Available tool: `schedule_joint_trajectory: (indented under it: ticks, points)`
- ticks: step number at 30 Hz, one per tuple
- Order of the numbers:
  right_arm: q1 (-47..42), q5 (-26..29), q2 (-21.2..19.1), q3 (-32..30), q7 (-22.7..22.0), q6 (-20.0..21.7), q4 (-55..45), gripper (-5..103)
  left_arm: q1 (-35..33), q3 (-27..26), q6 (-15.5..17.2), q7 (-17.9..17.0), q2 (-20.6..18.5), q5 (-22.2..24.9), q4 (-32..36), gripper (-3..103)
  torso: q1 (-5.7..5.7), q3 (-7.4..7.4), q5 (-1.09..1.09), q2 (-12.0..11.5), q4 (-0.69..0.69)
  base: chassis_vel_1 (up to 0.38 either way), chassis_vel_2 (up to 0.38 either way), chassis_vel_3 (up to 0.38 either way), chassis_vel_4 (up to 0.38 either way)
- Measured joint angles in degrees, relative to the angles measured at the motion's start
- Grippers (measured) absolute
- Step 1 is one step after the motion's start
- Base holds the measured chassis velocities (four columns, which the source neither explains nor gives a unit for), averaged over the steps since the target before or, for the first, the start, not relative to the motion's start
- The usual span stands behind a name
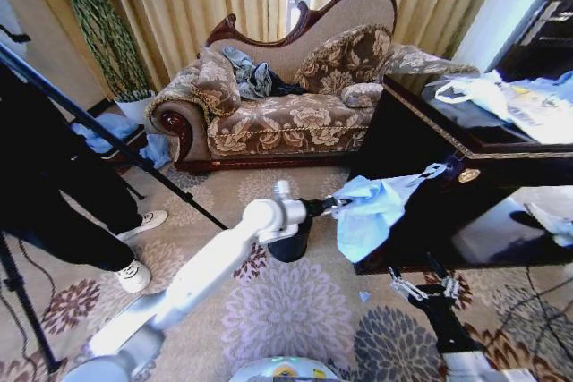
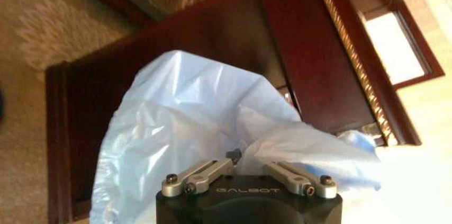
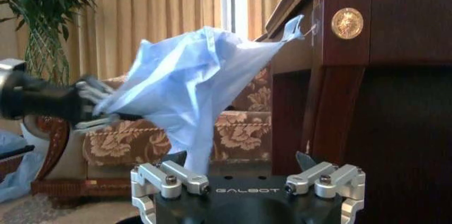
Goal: Place a garbage bag over the trash bin.
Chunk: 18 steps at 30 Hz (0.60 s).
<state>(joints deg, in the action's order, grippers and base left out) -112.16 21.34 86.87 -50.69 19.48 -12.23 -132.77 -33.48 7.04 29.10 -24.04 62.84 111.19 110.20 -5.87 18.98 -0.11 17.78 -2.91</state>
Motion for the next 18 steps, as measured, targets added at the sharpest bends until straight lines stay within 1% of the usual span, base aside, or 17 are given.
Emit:
schedule_joint_trajectory:
  ticks: [2, 3, 7, 8, 10, 12, 13, 15, 16, 18]
  points:
    - [0.01, -0.02, -0.21, 0.16, -0.24, 0.39, -0.29, 100, -2.58, -2.38, 0.34, 0.79, -2.97, 0.59, 2.23, 0, 0.00, 0.00, 0.00, 0.00, 0.01, 0.000, 0.000, 0.000, 0.000]
    - [0.01, -0.02, -0.21, 0.16, -0.24, 0.39, -0.29, 100, -2.58, -2.38, 0.34, 0.79, -2.97, 0.59, 2.23, 0, 0.00, 0.00, 0.00, 0.00, 0.01, 0.000, 0.000, 0.000, 0.000]
    - [-0.07, -0.03, -0.12, 0.19, -0.67, 0.71, 0.18, 100, -8.04, -6.60, 0.23, 3.73, -7.90, 1.04, 5.31, 0, 0.00, 0.00, -0.01, -0.01, 0.00, 0.000, 0.000, 0.000, 0.000]
    - [-0.07, -0.03, -0.12, 0.19, -0.67, 0.71, 0.18, 100, -8.04, -6.60, 0.23, 3.73, -7.90, 1.04, 5.31, 0, 0.00, 0.00, -0.01, -0.01, 0.00, 0.000, 0.000, 0.000, 0.000]
    - [-0.22, -0.03, -0.12, 0.19, -0.69, 0.71, 0.31, 100, -10.43, -8.68, 0.22, 4.27, -8.93, 1.21, 6.29, 0, 0.00, 0.00, -0.01, -0.01, 0.00, 0.000, 0.000, 0.000, 0.000]
    - [-0.28, -0.04, -0.34, 0.32, -0.71, 0.76, 0.35, 100, -14.37, -12.26, 0.12, 4.95, -10.51, 1.30, 8.23, 0, 0.00, 0.00, 0.00, -0.01, 0.00, 0.000, 0.000, 0.000, 0.000]
    - [-0.28, -0.04, -0.34, 0.32, -0.71, 0.76, 0.35, 100, -14.37, -12.26, 0.12, 4.95, -10.51, 1.30, 8.23, 0, 0.00, 0.00, 0.00, -0.01, 0.00, 0.000, 0.000, 0.000, 0.000]
    - [-0.16, -0.33, -0.47, 0.68, -0.72, 0.87, 0.50, 100, -17.71, -14.84, -0.09, 5.74, -11.88, 1.28, 9.99, 0, 0.00, 0.00, 0.01, -0.01, 0.00, 0.000, 0.000, 0.000, 0.000]
    - [-0.16, -0.33, -0.47, 0.68, -0.72, 0.87, 0.50, 100, -17.71, -14.84, -0.09, 5.74, -11.88, 1.28, 9.99, 0, 0.00, 0.00, 0.01, -0.01, 0.00, 0.000, 0.000, 0.000, 0.000]
    - [-0.14, -0.66, -0.49, 1.04, -0.73, 0.90, 0.62, 100, -20.19, -16.82, -0.21, 6.35, -12.72, 1.11, 11.04, 0, 0.00, 0.00, 0.01, -0.01, 0.00, 0.000, 0.000, 0.000, 0.000]
